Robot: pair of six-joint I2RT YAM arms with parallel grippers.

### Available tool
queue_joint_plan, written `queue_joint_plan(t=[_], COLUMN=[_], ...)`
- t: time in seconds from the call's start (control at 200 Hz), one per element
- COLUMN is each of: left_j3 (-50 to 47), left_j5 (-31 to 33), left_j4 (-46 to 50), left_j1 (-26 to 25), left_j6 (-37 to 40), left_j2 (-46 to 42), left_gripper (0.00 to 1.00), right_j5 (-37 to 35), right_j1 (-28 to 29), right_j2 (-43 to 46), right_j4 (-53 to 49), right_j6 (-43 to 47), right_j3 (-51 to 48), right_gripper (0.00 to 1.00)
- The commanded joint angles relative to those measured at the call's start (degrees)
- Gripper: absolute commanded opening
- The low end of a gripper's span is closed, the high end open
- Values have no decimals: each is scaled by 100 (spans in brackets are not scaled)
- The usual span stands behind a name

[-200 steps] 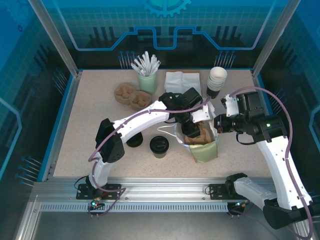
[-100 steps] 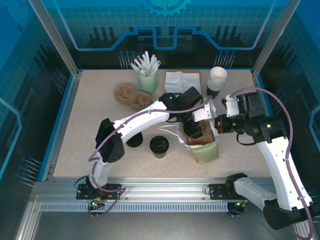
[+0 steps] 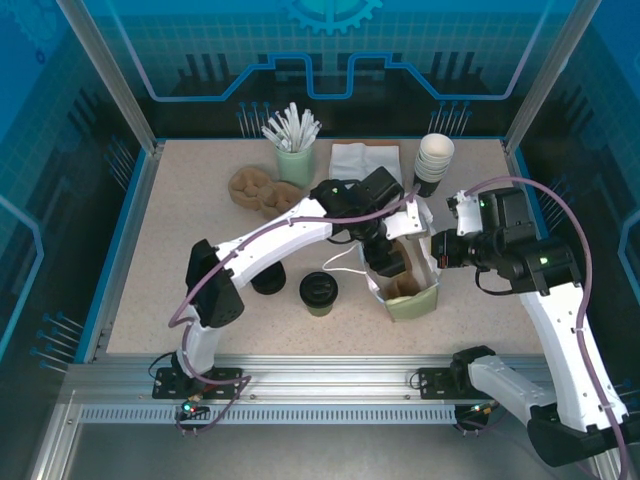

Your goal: Pack the takeout coffee

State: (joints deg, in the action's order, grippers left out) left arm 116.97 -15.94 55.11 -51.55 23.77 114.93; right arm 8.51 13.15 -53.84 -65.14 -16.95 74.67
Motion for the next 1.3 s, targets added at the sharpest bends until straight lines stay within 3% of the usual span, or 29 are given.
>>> queue_joint_plan(t=[0.0, 0.3, 0.55, 0.695, 0.92, 1.171, 1.296], left_j3=[265, -529, -2196, -2880, -2893, -2485, -2214], left_j5=[-181, -722, -504, -312, -121, -281, 261], left_j4=[111, -889, -2597, -2964, -2600, -2389, -2448], left_j1=[-39, -39, -39, -40, -42, -94, -350], left_j6=[-384, -1433, -2414, -2594, -2800, -3322, -3793], left_j2=[-687, -1917, -3330, -3863, -3892, -3522, -3269], left_gripper=[77, 77, 76, 76, 73, 59, 52], right_j5=[56, 365, 1084, 1134, 845, 432, 111], right_j1=[-37, -81, -118, -119, -128, -118, -115], right_j2=[201, 990, 1763, 1938, 1912, 1955, 2026], right_j4=[285, 1244, 2020, 2076, 1974, 1977, 1958], right_j6=[-163, -79, 170, 36, -617, -1434, -1699], right_j3=[-47, -766, -1506, -1632, -1635, -1638, -1663], right_gripper=[0, 0, 0, 0, 0, 0, 0])
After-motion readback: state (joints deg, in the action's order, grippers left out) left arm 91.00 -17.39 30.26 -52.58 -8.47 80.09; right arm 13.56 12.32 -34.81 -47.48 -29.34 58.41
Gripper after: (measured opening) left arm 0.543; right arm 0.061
